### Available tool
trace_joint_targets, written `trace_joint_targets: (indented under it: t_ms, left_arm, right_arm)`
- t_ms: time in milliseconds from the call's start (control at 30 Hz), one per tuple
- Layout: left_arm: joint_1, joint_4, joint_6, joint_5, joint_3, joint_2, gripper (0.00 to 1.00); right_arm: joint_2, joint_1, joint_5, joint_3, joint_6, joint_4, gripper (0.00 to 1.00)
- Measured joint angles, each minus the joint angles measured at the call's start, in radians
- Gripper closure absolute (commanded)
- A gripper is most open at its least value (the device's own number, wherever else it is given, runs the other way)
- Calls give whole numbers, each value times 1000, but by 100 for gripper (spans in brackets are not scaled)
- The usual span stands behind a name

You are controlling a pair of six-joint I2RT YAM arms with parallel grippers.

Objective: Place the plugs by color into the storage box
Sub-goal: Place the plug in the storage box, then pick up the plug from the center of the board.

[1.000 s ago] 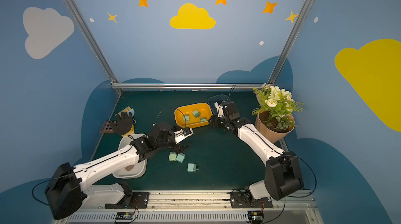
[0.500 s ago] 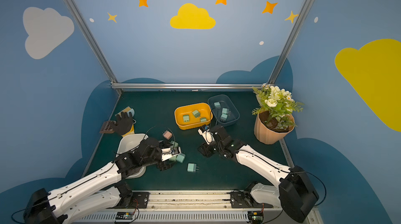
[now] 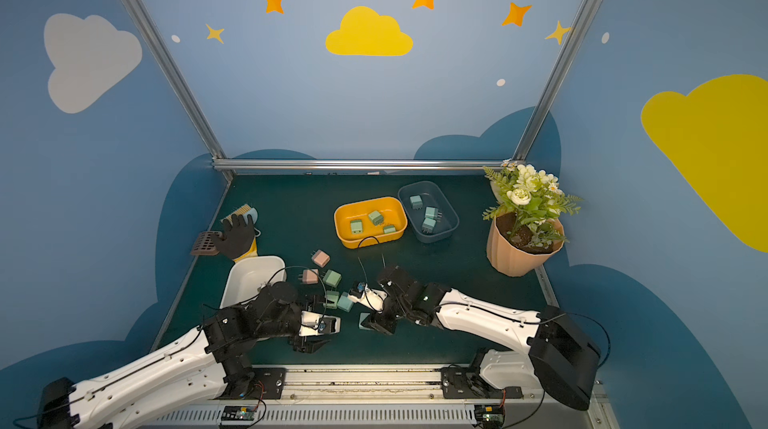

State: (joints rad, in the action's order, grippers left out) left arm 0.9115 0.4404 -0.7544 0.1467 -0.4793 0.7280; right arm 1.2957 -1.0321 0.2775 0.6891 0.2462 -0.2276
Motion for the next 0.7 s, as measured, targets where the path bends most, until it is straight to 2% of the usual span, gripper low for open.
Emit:
trace_joint_targets:
  t_ms: [133, 400, 700]
  left_arm:
    - [6, 31, -13, -19, 0, 2, 8]
    - [8, 50, -24, -35, 0, 5, 8]
    - [8, 70, -24, -40, 0, 50, 9]
  right_arm:
    - [61, -18, -43, 6, 51, -3, 46]
    - [225, -32, -110, 116, 58, -45, 46]
    - [316, -61, -122, 147, 60, -66, 47]
